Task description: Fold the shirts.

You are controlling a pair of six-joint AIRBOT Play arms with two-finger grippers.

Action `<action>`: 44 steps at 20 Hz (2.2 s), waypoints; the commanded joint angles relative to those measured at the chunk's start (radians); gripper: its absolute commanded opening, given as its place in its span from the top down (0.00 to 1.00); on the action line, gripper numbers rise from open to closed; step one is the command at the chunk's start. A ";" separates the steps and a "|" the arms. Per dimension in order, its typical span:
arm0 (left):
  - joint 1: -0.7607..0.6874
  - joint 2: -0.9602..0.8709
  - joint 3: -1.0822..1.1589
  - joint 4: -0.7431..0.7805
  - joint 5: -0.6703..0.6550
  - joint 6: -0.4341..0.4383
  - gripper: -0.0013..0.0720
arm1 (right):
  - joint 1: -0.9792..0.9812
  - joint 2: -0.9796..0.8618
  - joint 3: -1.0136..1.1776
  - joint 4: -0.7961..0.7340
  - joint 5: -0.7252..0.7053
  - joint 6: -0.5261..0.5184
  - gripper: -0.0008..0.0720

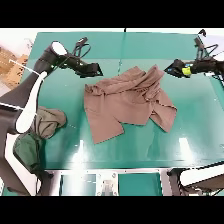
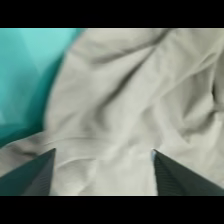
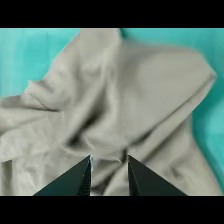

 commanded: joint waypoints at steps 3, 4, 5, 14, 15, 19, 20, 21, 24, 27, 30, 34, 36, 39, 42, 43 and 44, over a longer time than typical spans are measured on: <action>0.126 -0.017 0.095 -0.022 -0.271 -0.016 0.20 | -0.190 0.167 -0.157 -0.095 0.190 0.116 0.72; 0.146 -0.017 0.095 -0.020 -0.317 -0.010 0.59 | -0.225 0.231 -0.246 -0.145 0.190 0.139 0.72; 0.161 -0.017 0.095 -0.021 -0.349 0.013 0.92 | -0.266 0.304 -0.349 -0.193 0.188 0.159 0.72; 0.180 -0.017 0.095 -0.020 -0.388 0.023 0.94 | -0.355 0.505 -1.036 -0.215 -0.018 0.225 0.42; 0.180 -0.017 0.095 -0.020 -0.388 0.023 0.94 | -0.335 0.486 -1.062 -0.169 -0.053 0.199 0.42; 0.180 -0.017 0.095 -0.020 -0.388 0.023 0.94 | -0.251 0.409 -1.071 0.011 -0.170 0.101 0.43; 0.180 -0.017 0.095 -0.019 -0.393 0.022 0.95 | -0.232 0.388 -1.061 0.053 -0.179 0.073 0.50; 0.180 -0.017 0.095 -0.016 -0.400 0.022 0.95 | -0.214 0.370 -1.048 0.093 -0.176 0.037 0.69; 0.180 -0.016 0.095 0.047 -0.435 -0.015 0.95 | -0.210 0.364 -0.975 0.092 -0.122 -0.011 0.96; 0.180 0.020 0.036 0.116 -0.435 -0.047 0.95 | -0.296 0.364 -0.817 -0.078 -0.066 0.093 0.96; 0.180 0.121 -0.143 0.127 -0.386 -0.045 0.95 | -0.377 0.364 -0.730 -0.147 -0.067 0.133 0.97; 0.177 0.193 -0.422 0.117 -0.286 -0.061 0.43 | -0.381 0.356 -0.729 -0.146 -0.074 0.120 0.96; 0.177 0.192 -0.553 0.082 -0.154 -0.083 0.18 | -0.377 0.353 -0.729 -0.146 -0.074 0.109 0.96; 0.177 0.192 -0.689 -0.063 0.039 -0.034 0.18 | -0.377 0.353 -0.729 -0.145 -0.070 0.109 0.96; 0.175 0.190 -0.748 -0.264 0.104 0.077 0.18 | -0.377 0.353 -0.729 -0.145 -0.071 0.106 0.96; 0.169 0.189 -0.756 -0.291 0.108 0.098 0.18 | -0.377 0.353 -0.729 -0.145 -0.071 0.106 0.96; 0.153 0.188 -0.759 -0.289 0.108 0.108 0.19 | -0.377 0.353 -0.729 -0.145 -0.071 0.106 0.96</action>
